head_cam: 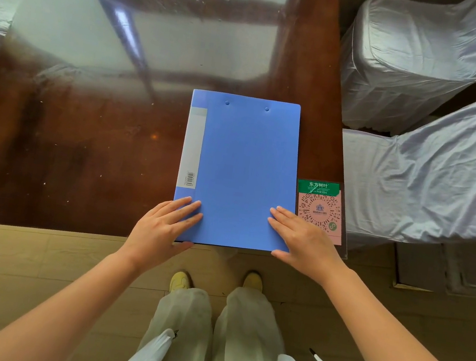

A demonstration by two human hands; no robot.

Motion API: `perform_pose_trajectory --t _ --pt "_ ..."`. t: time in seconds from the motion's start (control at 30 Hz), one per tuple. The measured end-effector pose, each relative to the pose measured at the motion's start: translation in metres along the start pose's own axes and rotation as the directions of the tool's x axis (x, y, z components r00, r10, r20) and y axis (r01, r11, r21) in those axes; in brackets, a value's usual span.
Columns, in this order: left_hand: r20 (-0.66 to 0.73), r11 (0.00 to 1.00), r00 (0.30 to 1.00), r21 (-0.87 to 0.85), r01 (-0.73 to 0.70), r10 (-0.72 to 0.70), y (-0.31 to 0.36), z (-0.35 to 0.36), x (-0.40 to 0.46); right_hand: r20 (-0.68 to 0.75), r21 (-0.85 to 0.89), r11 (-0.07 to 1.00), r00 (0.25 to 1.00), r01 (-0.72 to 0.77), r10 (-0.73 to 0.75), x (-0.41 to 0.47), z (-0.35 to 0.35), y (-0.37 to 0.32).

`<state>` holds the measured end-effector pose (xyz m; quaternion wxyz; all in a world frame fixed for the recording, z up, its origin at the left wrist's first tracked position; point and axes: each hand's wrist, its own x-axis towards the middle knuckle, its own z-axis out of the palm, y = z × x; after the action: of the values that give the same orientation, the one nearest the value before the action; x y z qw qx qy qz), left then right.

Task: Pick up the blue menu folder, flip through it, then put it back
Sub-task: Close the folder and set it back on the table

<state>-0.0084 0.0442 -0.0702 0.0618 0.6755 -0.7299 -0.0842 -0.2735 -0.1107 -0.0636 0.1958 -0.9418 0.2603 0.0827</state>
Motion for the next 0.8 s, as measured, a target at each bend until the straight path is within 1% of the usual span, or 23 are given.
perform_pose_trajectory --t 0.4,0.8 --pt "0.035 1.000 0.999 -0.012 0.004 -0.004 -0.0017 0.0013 0.0022 -0.037 0.000 1.000 0.999 0.005 -0.005 -0.0024 0.0003 0.0007" --pt "-0.003 1.000 1.000 -0.013 0.000 0.000 0.0024 0.0064 -0.0004 -0.047 -0.013 1.000 0.999 0.009 -0.010 -0.0028 -0.0016 -0.0005"
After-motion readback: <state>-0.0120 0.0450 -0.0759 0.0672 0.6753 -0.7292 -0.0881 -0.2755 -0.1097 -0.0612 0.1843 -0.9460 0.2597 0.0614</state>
